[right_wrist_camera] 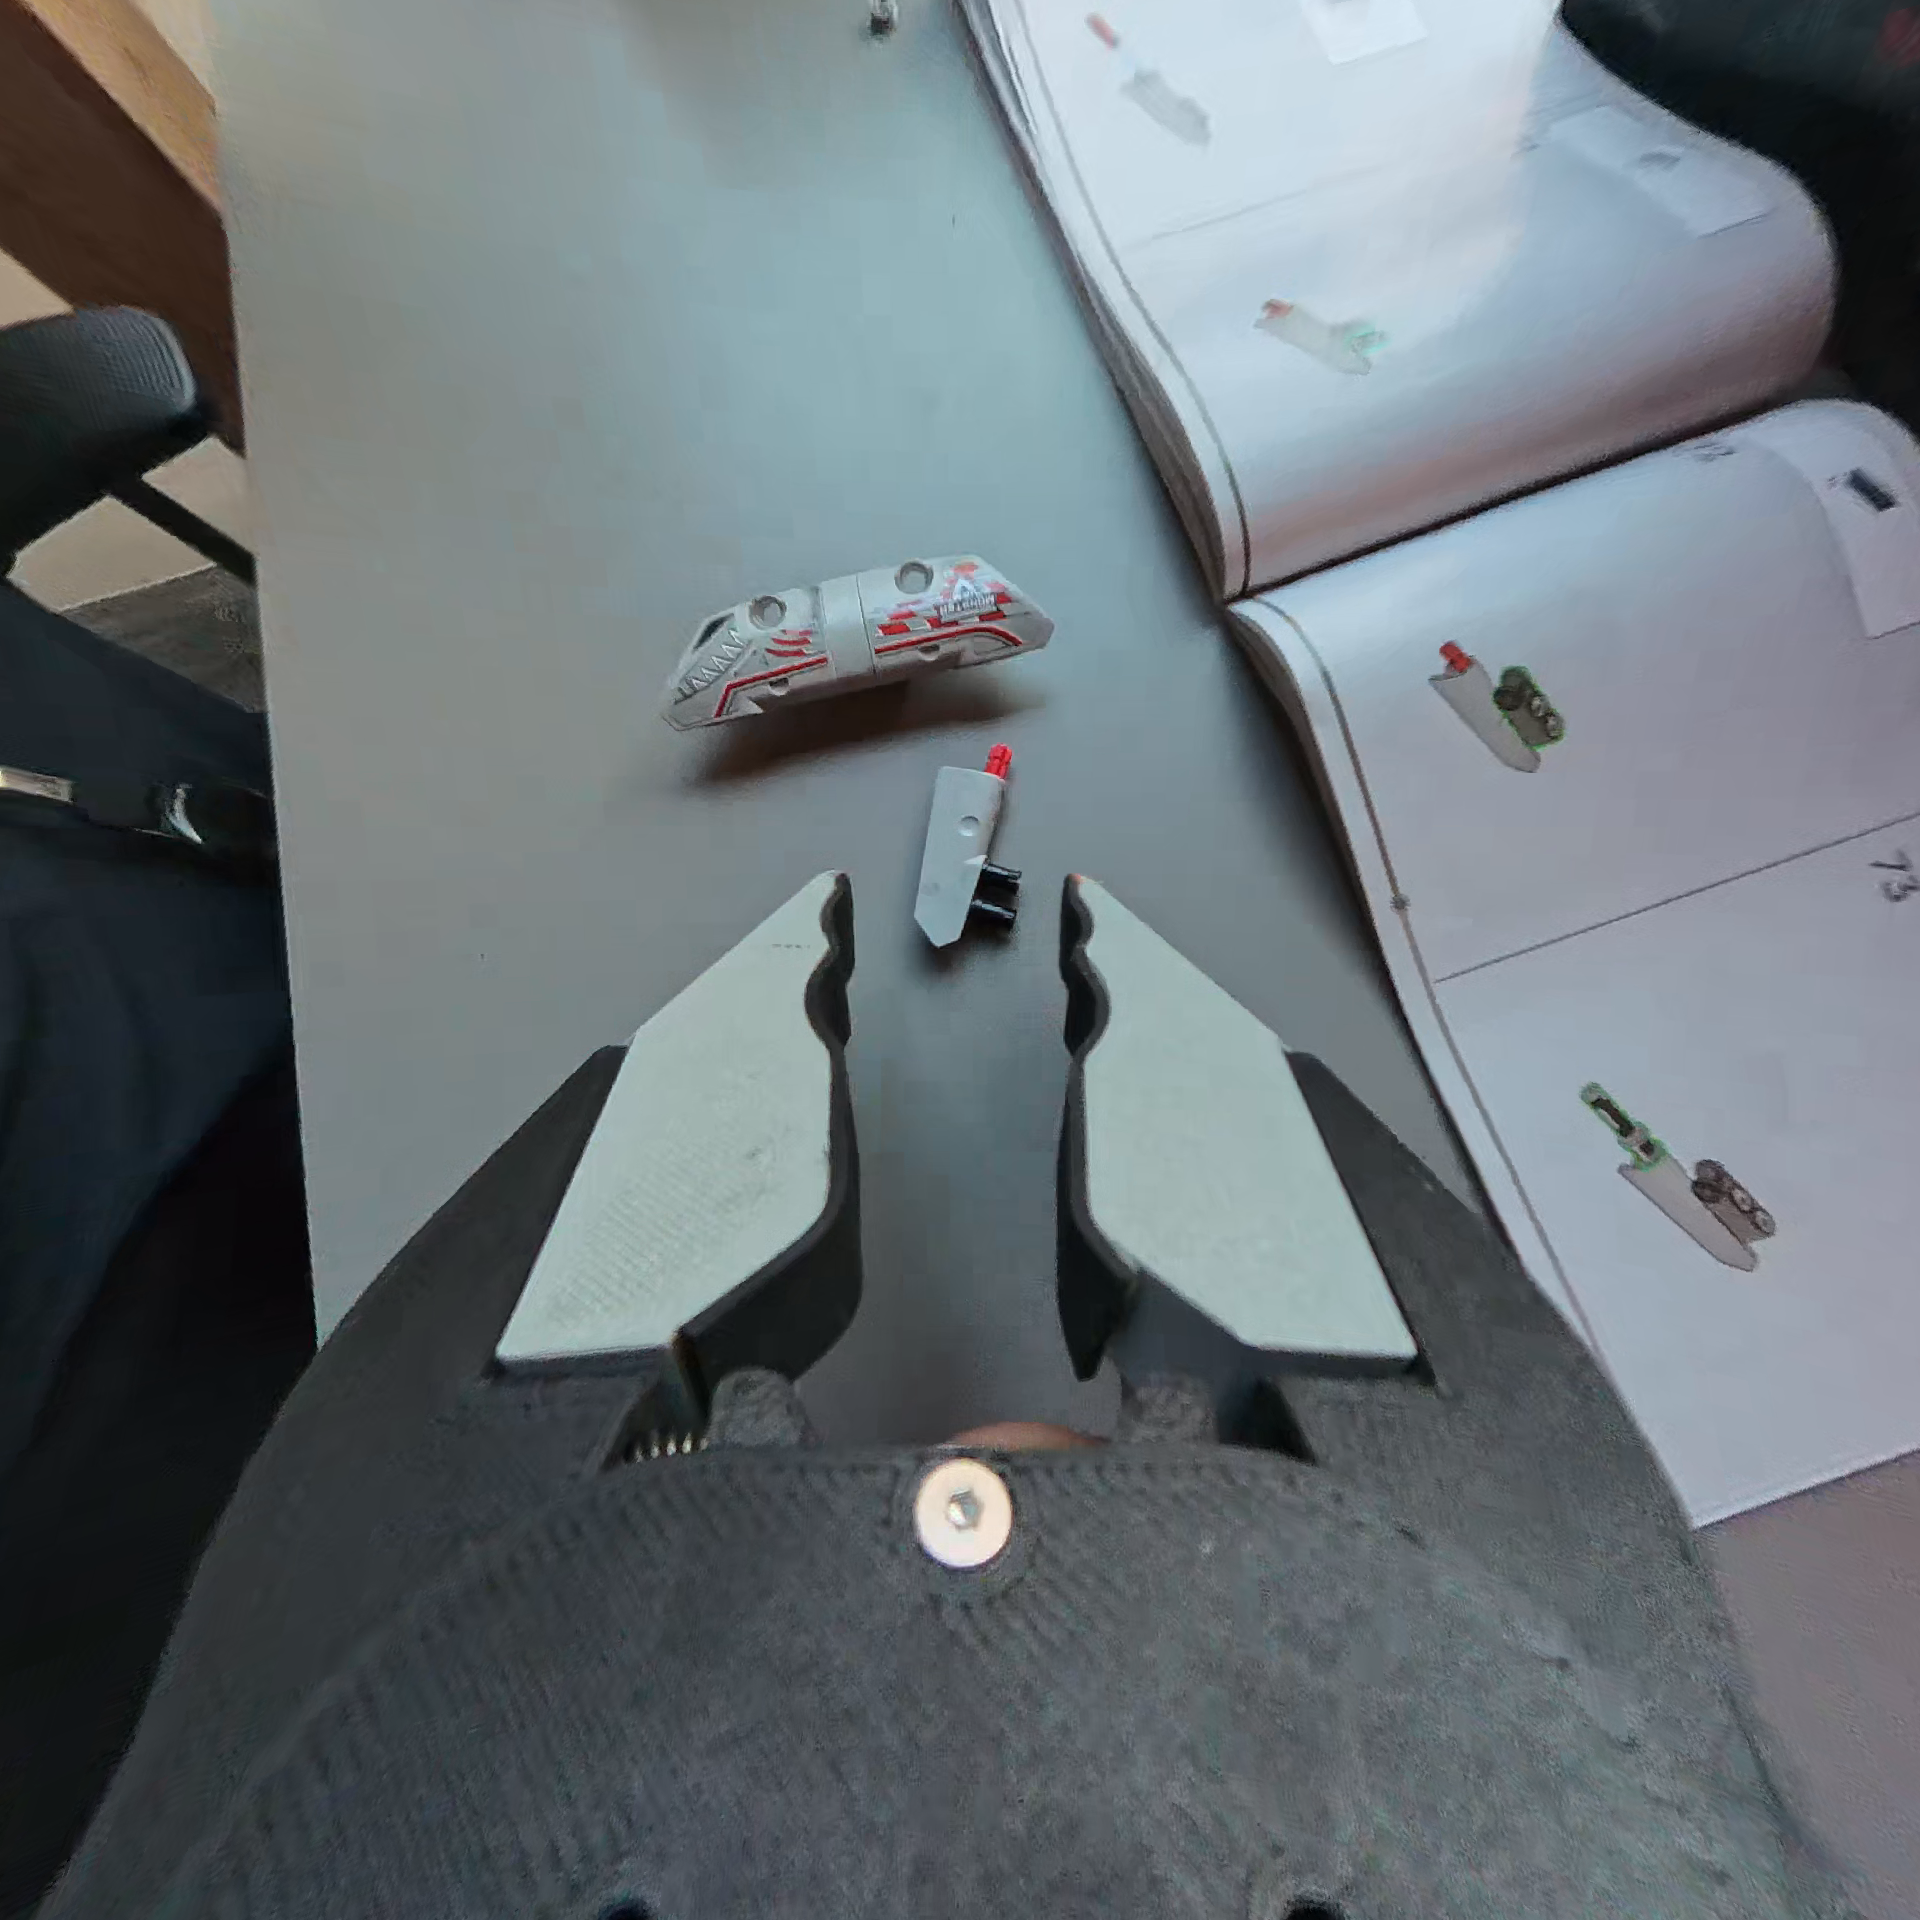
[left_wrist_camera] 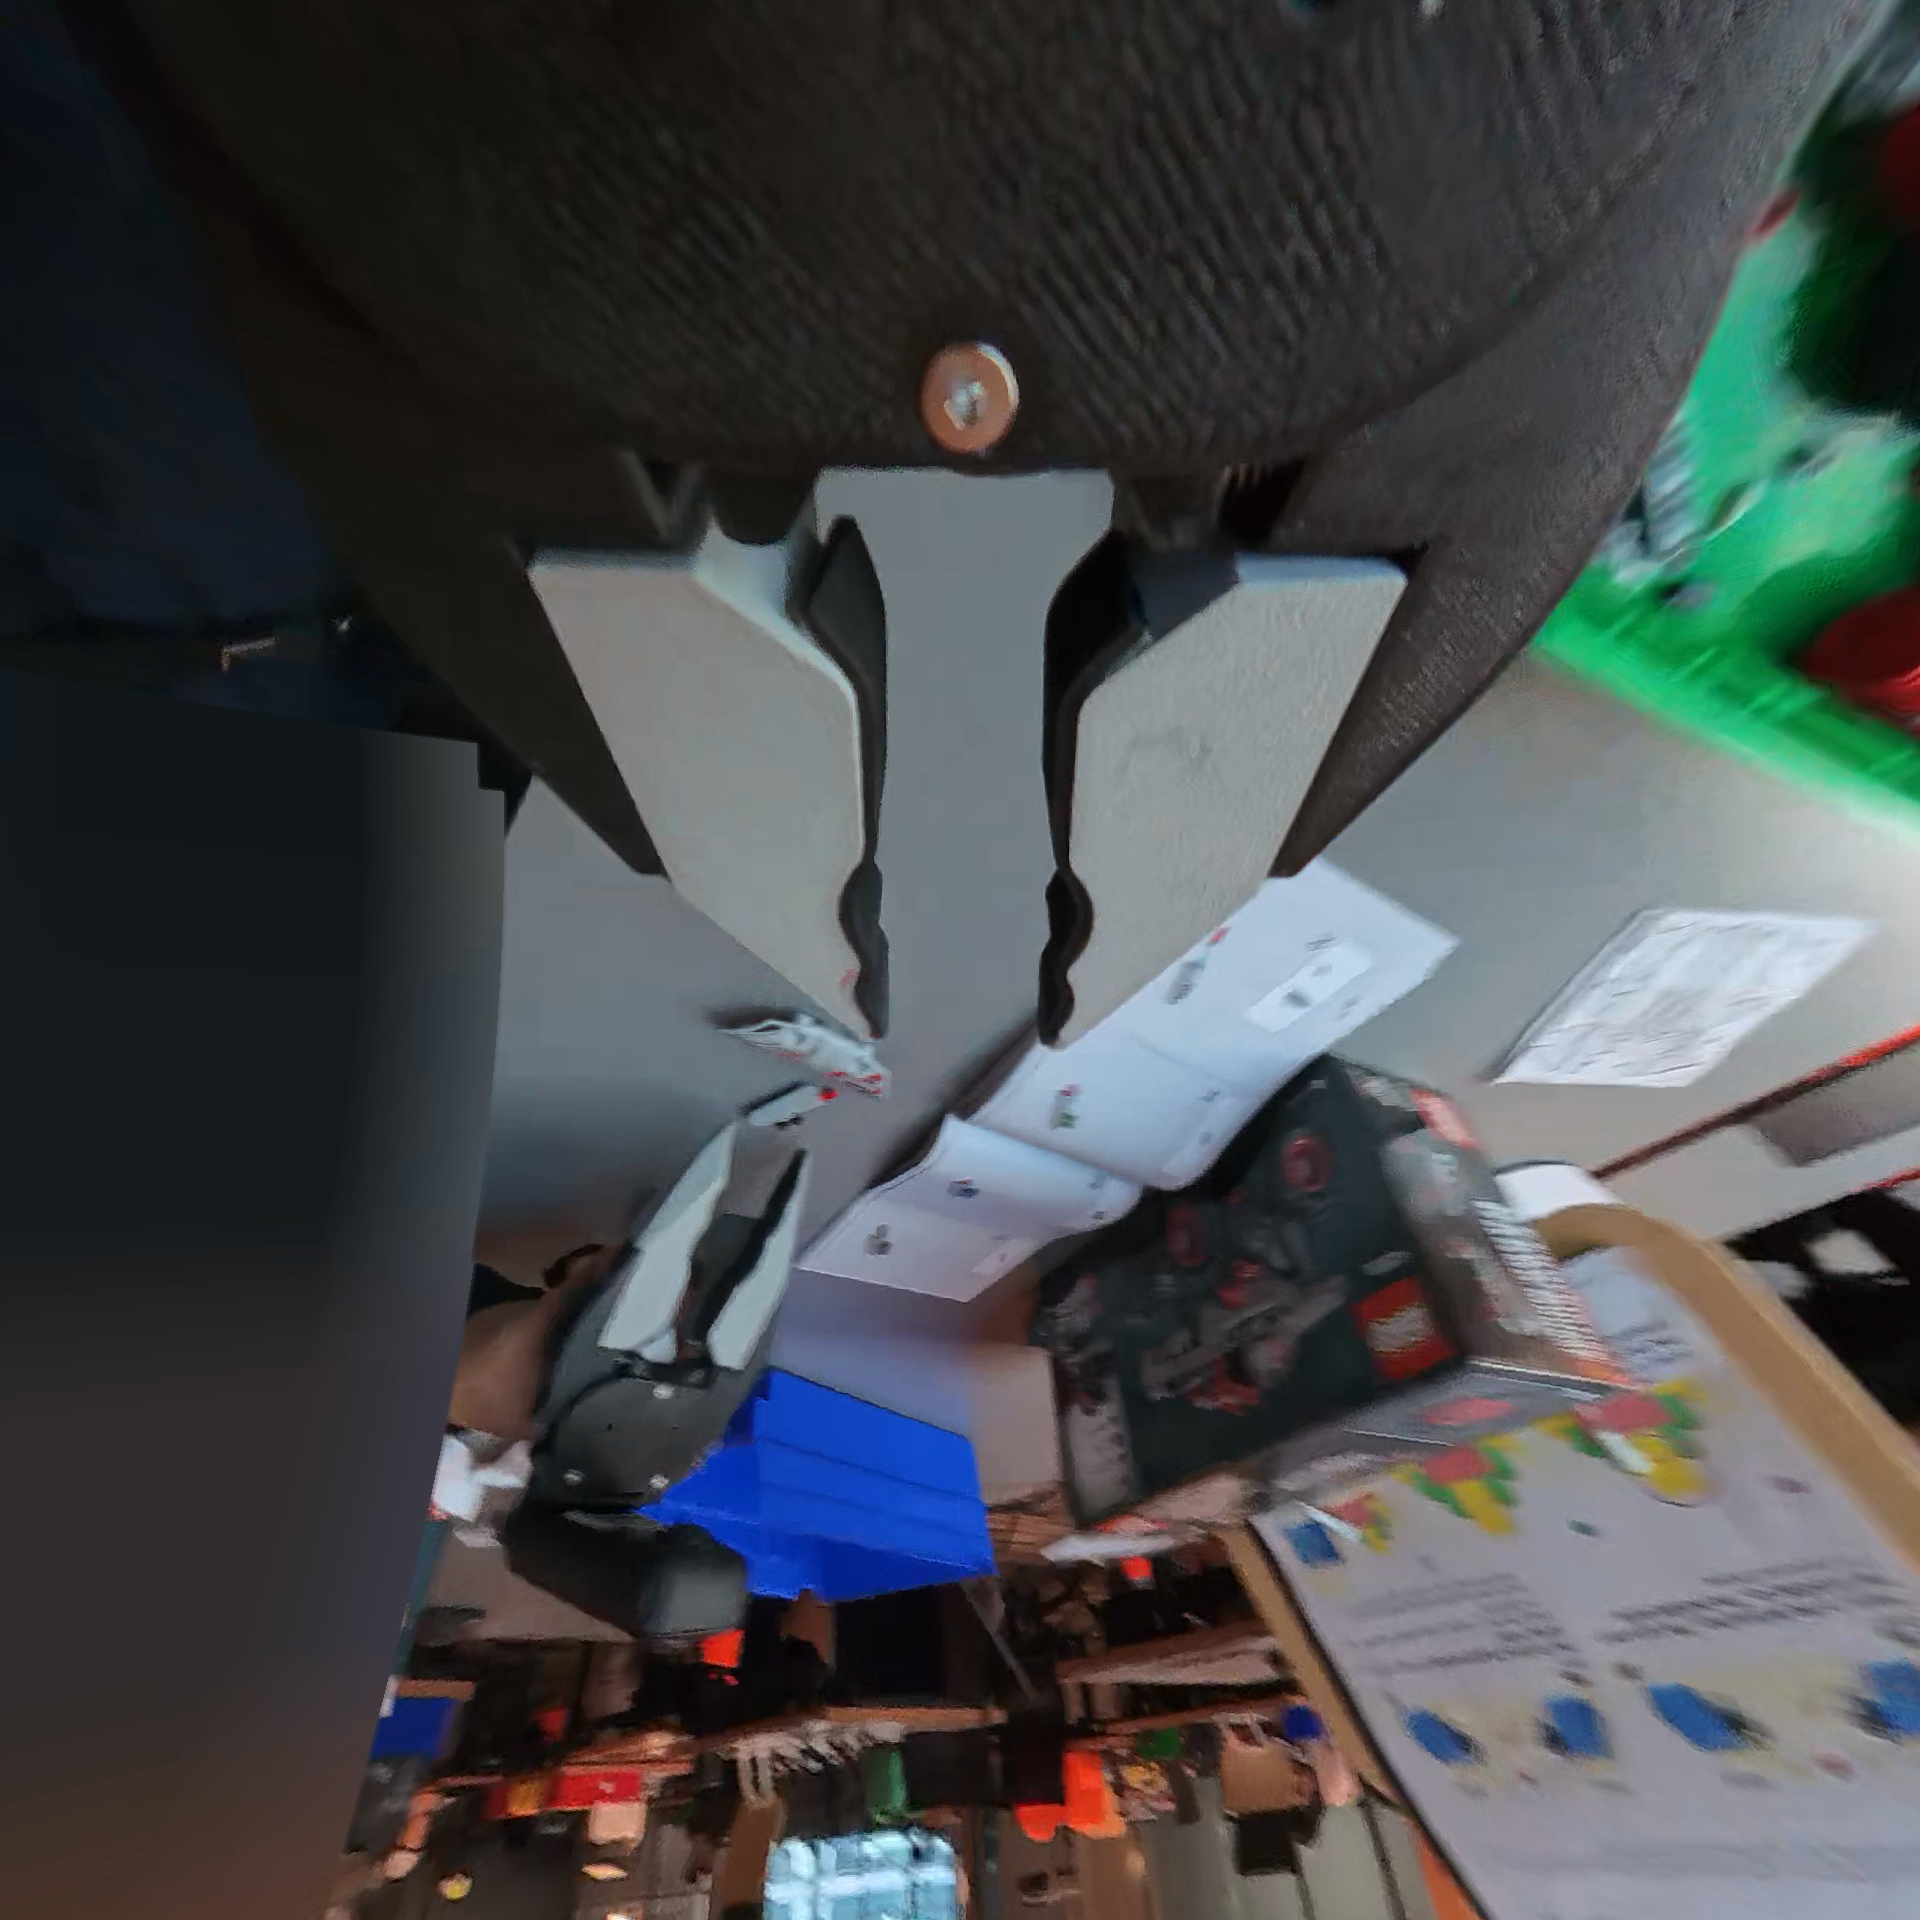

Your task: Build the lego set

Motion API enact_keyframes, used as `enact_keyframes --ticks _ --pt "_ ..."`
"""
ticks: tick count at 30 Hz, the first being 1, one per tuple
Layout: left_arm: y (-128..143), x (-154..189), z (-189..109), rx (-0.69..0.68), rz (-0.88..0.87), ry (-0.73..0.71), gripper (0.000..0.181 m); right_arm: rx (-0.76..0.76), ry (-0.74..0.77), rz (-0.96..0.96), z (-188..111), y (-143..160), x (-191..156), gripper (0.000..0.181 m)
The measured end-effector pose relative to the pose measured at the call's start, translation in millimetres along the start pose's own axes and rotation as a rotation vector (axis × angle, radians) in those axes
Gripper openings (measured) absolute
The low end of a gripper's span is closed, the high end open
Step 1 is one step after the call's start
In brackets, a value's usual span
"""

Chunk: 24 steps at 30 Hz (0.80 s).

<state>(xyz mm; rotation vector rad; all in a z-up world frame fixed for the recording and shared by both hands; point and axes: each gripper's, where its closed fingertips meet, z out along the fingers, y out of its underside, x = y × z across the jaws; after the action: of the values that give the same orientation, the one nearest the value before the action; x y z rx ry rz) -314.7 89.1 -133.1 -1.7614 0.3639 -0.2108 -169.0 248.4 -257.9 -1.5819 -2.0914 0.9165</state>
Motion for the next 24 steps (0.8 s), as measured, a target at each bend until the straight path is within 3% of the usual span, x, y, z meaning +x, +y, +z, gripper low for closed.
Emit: enact_keyframes --ticks 1,5,8,15,20,24 --pt "-6.3 -12.8 -26.1 0.04 0.004 -0.076 0.024 0.033 0.012 -0.013 -3.9 -4.0 -0.4 0.036" --pt "-11.7 -73.5 -120.6 0.097 -0.015 -0.381 0.019 0.202 0.058 -0.101 -24.2 -30.0 1.7 0.033" --pt "11.3 -113.5 -152.7 -0.002 -0.071 -0.501 0.024 0.347 0.041 -0.178 -38.8 -55.0 -2.7 0.03" --pt "51.0 -161.1 -147.8 -0.199 -0.032 -0.561 0.027 0.635 0.037 -0.208 -69.2 -92.3 1.7 0.029" --pt "57.7 -151.9 -137.3 -0.242 0.002 -0.453 0.024 0.778 -0.028 -0.128 -90.5 -109.3 5.1 0.032" --pt "59.1 -146.4 -135.3 -0.248 0.0 -0.356 0.024 0.814 -0.06 -0.195 -94.2 -126.9 -10.5 0.03"
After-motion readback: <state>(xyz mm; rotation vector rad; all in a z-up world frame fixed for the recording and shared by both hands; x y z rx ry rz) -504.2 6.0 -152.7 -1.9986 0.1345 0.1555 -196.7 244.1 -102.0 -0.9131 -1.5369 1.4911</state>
